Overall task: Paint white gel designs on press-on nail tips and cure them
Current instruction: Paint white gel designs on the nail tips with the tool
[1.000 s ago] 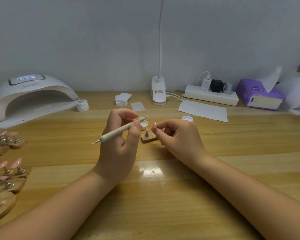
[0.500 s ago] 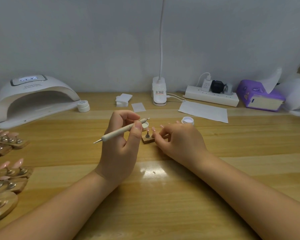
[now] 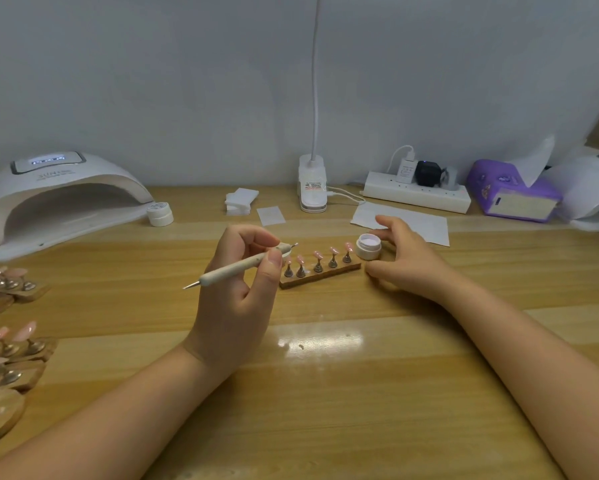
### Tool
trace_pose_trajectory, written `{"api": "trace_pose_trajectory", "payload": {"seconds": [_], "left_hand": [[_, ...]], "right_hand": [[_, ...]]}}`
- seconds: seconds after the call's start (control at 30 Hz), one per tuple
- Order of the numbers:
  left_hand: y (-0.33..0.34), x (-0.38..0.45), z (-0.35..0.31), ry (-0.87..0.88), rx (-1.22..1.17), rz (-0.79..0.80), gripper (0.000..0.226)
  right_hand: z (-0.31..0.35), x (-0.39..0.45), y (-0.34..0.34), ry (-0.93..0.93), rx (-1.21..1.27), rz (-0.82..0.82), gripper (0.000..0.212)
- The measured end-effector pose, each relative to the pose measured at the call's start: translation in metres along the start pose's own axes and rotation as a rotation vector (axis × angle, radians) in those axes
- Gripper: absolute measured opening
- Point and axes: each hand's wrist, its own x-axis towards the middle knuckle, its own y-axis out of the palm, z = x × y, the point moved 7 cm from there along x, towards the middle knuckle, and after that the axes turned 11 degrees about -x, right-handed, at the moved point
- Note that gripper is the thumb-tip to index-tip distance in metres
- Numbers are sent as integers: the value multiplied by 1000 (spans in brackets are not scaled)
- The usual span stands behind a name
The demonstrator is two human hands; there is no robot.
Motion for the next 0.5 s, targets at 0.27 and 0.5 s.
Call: {"api": "trace_pose_trajectory", "payload": {"seconds": [0.27, 0.5], "left_hand": [[-2, 2, -4, 7, 27, -10, 2], [-1, 16, -27, 10, 38, -32, 7]], "right_hand": [[-3, 1, -12, -24, 14, -176, 73], [68, -27, -42, -260, 78, -440, 60]]}}
